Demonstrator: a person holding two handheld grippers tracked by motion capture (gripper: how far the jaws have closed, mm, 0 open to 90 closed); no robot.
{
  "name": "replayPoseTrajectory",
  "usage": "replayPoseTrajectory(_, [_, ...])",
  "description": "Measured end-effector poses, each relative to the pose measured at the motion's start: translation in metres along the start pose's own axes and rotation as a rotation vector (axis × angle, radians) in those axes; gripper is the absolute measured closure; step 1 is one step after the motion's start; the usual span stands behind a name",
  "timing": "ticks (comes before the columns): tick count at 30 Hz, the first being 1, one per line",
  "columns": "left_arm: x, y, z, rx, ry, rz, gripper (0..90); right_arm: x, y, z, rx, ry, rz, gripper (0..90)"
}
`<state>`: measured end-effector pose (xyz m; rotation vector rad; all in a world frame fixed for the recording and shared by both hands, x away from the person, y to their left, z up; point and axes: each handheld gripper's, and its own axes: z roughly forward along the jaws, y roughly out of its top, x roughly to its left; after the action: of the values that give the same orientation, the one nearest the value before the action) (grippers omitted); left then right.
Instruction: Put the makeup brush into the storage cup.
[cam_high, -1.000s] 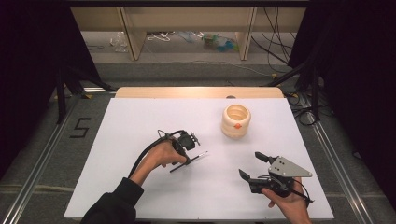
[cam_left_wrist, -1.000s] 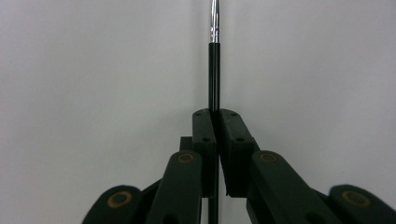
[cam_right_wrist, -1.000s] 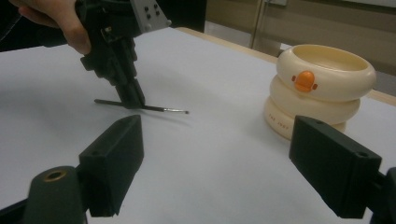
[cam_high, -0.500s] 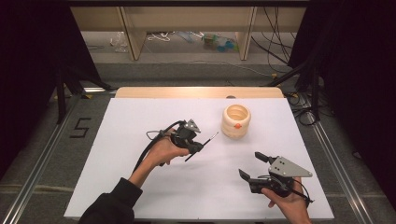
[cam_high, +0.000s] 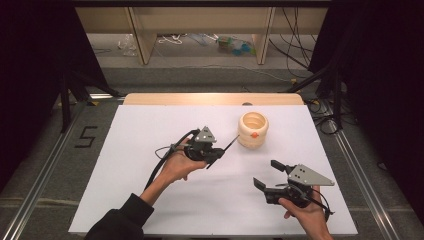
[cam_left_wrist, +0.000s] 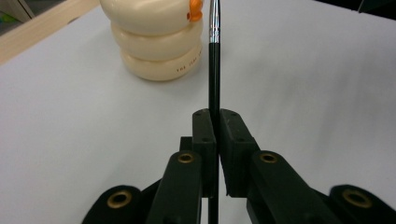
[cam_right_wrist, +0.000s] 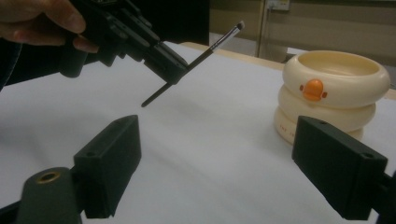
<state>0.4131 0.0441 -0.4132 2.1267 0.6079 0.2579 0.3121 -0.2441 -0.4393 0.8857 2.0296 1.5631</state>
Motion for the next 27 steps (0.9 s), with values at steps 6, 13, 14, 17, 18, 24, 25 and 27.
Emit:
replayPoseTrajectory(6, [-0.010, -0.004, -0.001, -0.042, 0.026, 0.015, 85.2, 0.000, 0.007, 0.009, -0.018, 0.000, 0.073, 15.5])
replayPoseTrajectory(13, [-0.017, -0.005, -0.003, -0.103, 0.016, -0.012, 85.2, -0.004, 0.013, 0.024, -0.047, -0.005, 0.119, 15.6])
replayPoseTrajectory(14, [-0.017, -0.005, -0.004, -0.109, 0.011, -0.012, 85.2, -0.005, 0.015, 0.025, -0.027, -0.011, 0.129, 15.6])
replayPoseTrajectory(17, [-0.019, -0.007, -0.004, -0.123, 0.015, -0.019, 85.2, -0.007, 0.017, 0.033, -0.057, 0.003, 0.149, 16.8])
replayPoseTrajectory(18, [-0.020, -0.007, -0.005, -0.128, 0.015, -0.021, 85.2, -0.007, 0.019, 0.035, -0.058, 0.004, 0.150, 17.8])
replayPoseTrajectory(24, [-0.027, -0.010, -0.005, -0.131, 0.001, -0.015, 85.2, -0.007, 0.024, 0.046, -0.077, 0.036, 0.174, 27.9])
replayPoseTrajectory(25, [-0.028, -0.010, -0.004, -0.136, -0.001, -0.014, 85.2, -0.007, 0.024, 0.047, -0.087, 0.049, 0.188, 29.0])
replayPoseTrajectory(27, [-0.030, -0.010, -0.004, -0.134, -0.003, -0.012, 85.2, -0.008, 0.025, 0.050, -0.081, 0.058, 0.192, 31.6])
